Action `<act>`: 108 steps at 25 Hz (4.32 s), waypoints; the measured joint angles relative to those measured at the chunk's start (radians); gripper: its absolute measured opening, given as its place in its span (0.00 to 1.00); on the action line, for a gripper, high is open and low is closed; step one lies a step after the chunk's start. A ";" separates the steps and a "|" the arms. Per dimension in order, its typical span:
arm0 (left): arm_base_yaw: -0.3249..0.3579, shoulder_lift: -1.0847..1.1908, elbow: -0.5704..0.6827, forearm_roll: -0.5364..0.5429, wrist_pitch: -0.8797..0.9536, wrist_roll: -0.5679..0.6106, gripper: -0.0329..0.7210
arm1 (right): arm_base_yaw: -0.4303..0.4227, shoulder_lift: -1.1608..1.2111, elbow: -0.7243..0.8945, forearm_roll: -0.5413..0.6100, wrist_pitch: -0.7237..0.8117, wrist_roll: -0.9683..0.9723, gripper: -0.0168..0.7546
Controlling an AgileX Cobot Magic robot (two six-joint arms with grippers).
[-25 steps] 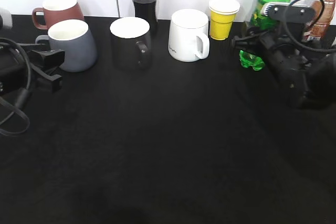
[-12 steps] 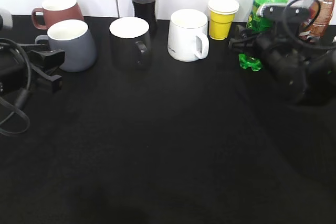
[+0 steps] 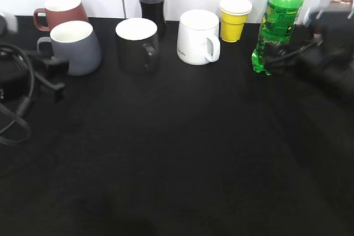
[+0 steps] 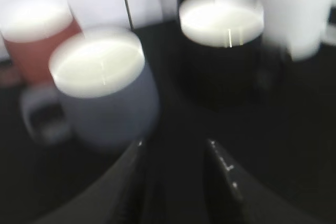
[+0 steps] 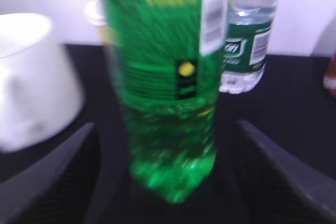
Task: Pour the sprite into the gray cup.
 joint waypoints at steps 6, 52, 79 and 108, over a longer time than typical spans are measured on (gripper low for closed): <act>0.000 -0.111 -0.260 -0.060 0.891 0.000 0.47 | 0.000 -0.422 -0.036 -0.011 1.036 0.000 0.78; 0.060 -1.030 -0.044 0.046 1.444 -0.084 0.51 | -0.041 -1.448 0.091 -0.333 1.796 0.257 0.74; 0.312 -1.371 -0.041 0.046 1.445 -0.084 0.51 | -0.367 -1.716 0.093 -0.206 1.792 0.158 0.74; 0.312 -1.371 -0.041 0.046 1.445 -0.086 0.51 | -0.367 -1.716 0.094 -0.204 1.790 0.155 0.74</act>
